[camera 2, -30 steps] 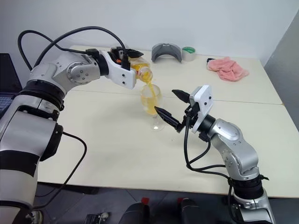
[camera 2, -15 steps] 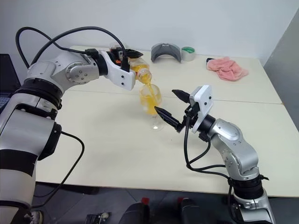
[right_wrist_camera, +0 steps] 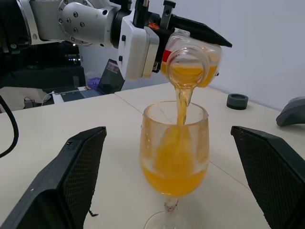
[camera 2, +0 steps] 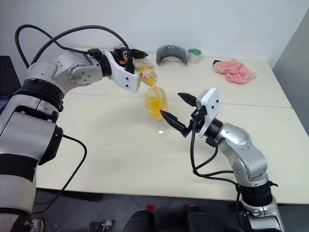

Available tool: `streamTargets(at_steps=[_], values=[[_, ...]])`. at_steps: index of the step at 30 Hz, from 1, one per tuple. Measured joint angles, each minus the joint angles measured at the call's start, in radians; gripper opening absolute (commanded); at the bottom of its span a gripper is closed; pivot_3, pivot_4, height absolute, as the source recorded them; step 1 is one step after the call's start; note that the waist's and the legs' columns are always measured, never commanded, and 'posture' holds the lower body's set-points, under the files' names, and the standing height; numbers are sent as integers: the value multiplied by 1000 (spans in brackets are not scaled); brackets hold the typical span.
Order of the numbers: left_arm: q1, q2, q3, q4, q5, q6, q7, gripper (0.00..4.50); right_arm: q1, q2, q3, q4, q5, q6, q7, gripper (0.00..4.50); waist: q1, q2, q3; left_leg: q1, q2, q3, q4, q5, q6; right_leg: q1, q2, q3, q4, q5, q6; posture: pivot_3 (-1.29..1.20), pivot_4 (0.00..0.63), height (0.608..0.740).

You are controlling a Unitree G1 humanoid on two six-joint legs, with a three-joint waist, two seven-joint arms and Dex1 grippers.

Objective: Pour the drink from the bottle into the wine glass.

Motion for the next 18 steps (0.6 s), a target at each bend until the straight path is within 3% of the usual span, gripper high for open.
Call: streamTargets(at_steps=[7, 18], values=[[0, -2, 5, 8, -14, 2, -14, 1654, 0, 0, 0, 0, 1, 1, 0, 4500, 0, 0, 0, 0, 0, 0, 0, 0, 0, 0, 0, 0, 0, 0, 0, 0, 150, 740], [32, -37, 132, 12, -233, 38, -215, 1654, 0, -2, -1, 0, 1, 3, 0, 4500, -1, 0, 0, 0, 0, 0, 0, 0, 0, 0, 0, 0, 1, 0, 0, 0, 150, 740]])
